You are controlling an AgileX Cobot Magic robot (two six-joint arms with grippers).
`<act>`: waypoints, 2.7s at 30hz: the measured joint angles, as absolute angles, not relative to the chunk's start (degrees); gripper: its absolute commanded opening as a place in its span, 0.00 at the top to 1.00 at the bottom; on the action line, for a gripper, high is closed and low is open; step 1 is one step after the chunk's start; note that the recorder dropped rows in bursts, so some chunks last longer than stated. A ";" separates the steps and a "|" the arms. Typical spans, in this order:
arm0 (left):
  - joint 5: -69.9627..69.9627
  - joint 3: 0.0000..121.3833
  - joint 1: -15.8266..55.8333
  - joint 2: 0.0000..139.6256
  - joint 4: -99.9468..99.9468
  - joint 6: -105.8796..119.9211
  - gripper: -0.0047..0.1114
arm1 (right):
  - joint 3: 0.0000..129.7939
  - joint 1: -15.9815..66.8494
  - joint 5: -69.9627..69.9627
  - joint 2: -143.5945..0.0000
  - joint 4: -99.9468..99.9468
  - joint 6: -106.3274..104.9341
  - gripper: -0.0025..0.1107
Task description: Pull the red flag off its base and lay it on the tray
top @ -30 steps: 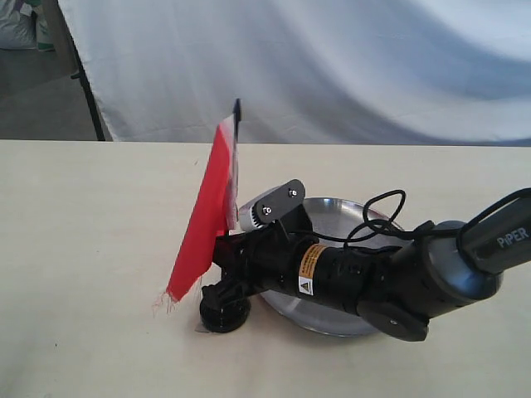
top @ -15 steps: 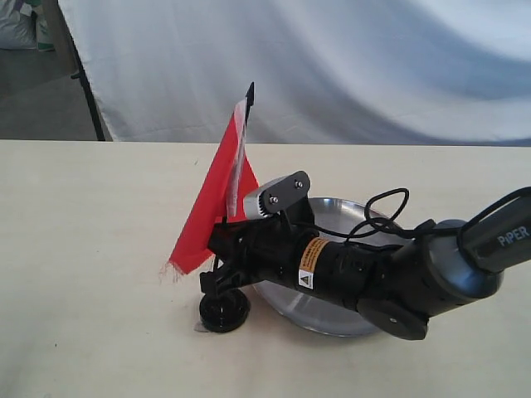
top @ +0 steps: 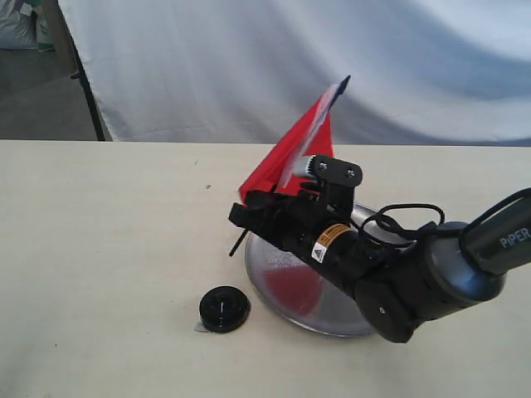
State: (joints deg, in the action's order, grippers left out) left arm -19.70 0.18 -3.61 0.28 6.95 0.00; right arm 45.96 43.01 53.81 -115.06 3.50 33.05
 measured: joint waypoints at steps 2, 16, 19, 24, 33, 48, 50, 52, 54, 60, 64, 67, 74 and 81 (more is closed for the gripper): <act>-19.70 0.18 -3.61 0.28 6.95 0.00 0.96 | 44.47 42.68 54.89 -114.68 0.00 33.26 0.98; -19.70 0.18 -3.61 0.28 6.95 0.00 0.96 | 34.21 34.67 49.53 -110.66 -1.87 33.65 0.98; -19.70 0.18 -3.61 0.28 6.95 0.00 0.96 | 34.21 34.62 47.68 -110.66 -1.51 33.65 0.98; -19.70 0.18 -3.61 0.28 6.95 0.00 0.96 | 34.95 34.62 43.94 -110.66 -0.33 33.25 0.67; -19.70 0.18 -3.61 0.28 6.95 0.00 0.96 | 39.32 34.62 34.55 -110.66 3.74 33.14 0.53; -19.70 0.18 -3.61 0.28 6.95 0.00 0.96 | 28.36 36.09 67.77 -109.53 19.68 32.18 0.98; -19.70 0.18 -3.61 0.28 6.95 0.00 0.96 | 26.74 36.09 68.72 -107.51 22.40 31.51 0.98; -19.70 0.18 -3.61 0.28 6.95 0.00 0.96 | 25.14 36.18 68.87 -105.22 24.21 29.35 0.98; -19.70 0.18 -3.61 0.28 6.95 0.00 0.96 | 23.18 36.18 68.87 -102.12 25.08 27.50 0.98; -19.70 0.18 -3.61 0.28 6.95 0.00 0.96 | 14.85 36.18 69.09 -89.89 23.82 25.94 0.98; -19.70 0.18 -3.61 0.28 6.95 0.00 0.96 | 8.75 36.18 69.42 -80.03 21.69 25.53 0.98; -19.70 0.18 -3.61 0.28 6.95 0.00 0.96 | 4.77 36.18 69.52 -73.18 20.14 24.71 0.98; -19.70 0.18 -3.61 0.28 6.95 0.00 0.96 | 0.39 36.18 69.52 -59.33 15.36 23.85 0.98; -19.70 0.18 -3.61 0.28 6.95 0.00 0.96 | 0.25 36.18 69.15 -49.34 17.76 25.21 0.98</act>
